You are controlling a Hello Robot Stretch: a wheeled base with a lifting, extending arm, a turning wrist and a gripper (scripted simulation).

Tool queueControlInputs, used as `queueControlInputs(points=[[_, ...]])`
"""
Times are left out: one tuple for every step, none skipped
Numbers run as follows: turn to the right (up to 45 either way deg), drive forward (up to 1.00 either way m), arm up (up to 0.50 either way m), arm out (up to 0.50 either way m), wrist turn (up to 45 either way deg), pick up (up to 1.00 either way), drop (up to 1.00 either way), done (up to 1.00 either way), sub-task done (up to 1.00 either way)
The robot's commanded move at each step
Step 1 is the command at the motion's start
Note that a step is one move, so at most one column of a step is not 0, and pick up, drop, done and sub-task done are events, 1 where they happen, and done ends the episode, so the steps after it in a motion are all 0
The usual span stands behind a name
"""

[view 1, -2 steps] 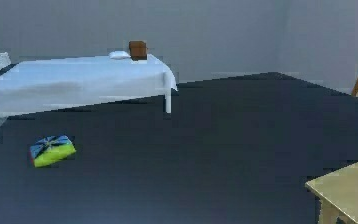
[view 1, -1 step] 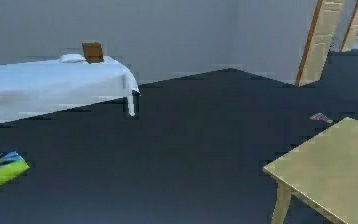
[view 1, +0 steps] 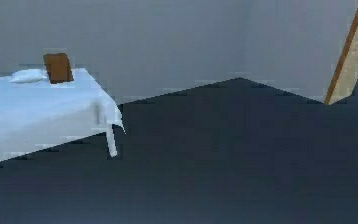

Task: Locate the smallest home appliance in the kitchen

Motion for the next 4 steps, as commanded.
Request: queueControlInputs(points=[[6.0,0.00,0.00,0.00,0.0,0.00,0.00,0.00,0.00],[0.0,0.10,0.00,0.00,0.0,0.00,0.00,0.00,0.00],[33.0,0.00,0.00,0.00,0.0,0.00,0.00,0.00,0.00],[0.0,1.00,0.00,0.00,0.0,0.00,0.00,0.00,0.00]])
